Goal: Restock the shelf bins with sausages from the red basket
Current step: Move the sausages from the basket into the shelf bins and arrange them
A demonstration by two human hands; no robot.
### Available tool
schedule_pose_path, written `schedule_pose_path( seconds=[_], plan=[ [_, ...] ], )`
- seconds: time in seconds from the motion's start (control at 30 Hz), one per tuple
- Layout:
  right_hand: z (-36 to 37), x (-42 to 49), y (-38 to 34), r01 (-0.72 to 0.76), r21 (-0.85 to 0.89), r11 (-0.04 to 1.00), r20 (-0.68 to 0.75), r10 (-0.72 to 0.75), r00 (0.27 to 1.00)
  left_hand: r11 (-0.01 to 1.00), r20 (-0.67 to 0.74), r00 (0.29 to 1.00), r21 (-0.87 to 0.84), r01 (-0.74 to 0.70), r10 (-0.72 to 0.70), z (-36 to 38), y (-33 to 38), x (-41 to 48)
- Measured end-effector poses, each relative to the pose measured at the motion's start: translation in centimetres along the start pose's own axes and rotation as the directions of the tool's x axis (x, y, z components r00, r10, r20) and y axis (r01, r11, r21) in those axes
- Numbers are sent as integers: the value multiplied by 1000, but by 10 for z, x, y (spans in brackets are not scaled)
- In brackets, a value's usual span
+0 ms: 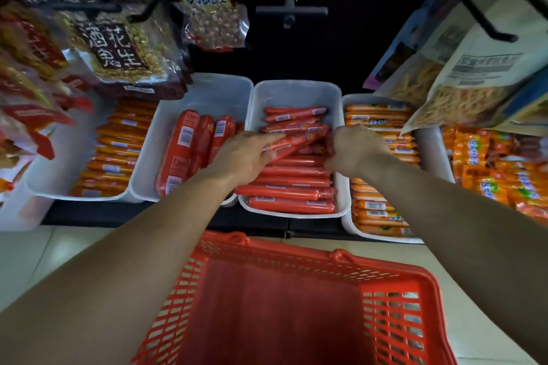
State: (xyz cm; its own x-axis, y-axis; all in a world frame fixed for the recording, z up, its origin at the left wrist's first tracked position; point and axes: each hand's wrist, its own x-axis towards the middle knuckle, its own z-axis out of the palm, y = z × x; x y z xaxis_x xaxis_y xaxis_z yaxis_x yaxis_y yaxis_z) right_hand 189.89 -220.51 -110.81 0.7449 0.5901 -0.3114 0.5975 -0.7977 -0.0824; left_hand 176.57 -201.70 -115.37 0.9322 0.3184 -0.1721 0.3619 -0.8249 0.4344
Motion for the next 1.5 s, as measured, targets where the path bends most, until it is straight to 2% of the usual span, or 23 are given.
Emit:
schedule_pose_path(
  seconds=[0.17,0.3,0.5,0.63,0.73,0.8,0.93,0.97,1.03,1.1,1.2,1.27,1.33,1.4,1.5],
  plan=[
    [6,-6,23,-52,222,974,-125,81,989,995,-18,1000,-97,-6,5,0,15,4],
    [2,-18,35,-32,251,967,-270,101,957,998,15,1000,-63,0,1,-4,20,-2],
    [-2,-12,41,-33,312,950,-434,173,884,998,-39,999,52,18,-16,7,31,-5],
    [4,-7,37,83,388,918,-515,141,846,999,37,998,-9,51,-51,-1,28,-1],
    [11,12,19,119,403,908,-458,88,885,993,57,997,-99,64,-58,-3,17,0],
    [13,30,4,128,398,908,-413,53,909,992,-12,997,-100,70,-72,-4,10,0],
    [16,49,-12,94,174,980,-389,-19,921,994,-167,983,-90,62,-77,-4,-1,-4],
    [17,47,-11,132,186,974,-371,-54,927,997,-191,980,-56,44,-54,-3,-3,-4],
    [26,37,-8,271,187,944,-251,-221,942,999,-237,970,-14,43,-45,1,-6,-3],
    [36,28,-2,355,40,934,-93,-350,932,997,-277,958,-26,76,-80,3,-2,1],
    [36,35,5,324,-126,938,-90,-336,937,993,-324,940,-73,88,-107,4,6,6],
    [34,45,2,297,-136,945,-74,-308,948,991,-319,942,-107,78,-109,5,10,7],
    [36,56,-2,310,-144,940,5,-313,950,985,-311,942,-151,80,-124,6,9,7],
    [40,65,-3,328,-213,920,36,-328,944,983,-327,936,-163,80,-130,6,8,6],
    [40,73,-4,238,-330,913,-38,-265,964,991,-345,933,-121,64,-102,2,7,2]
  ],
)
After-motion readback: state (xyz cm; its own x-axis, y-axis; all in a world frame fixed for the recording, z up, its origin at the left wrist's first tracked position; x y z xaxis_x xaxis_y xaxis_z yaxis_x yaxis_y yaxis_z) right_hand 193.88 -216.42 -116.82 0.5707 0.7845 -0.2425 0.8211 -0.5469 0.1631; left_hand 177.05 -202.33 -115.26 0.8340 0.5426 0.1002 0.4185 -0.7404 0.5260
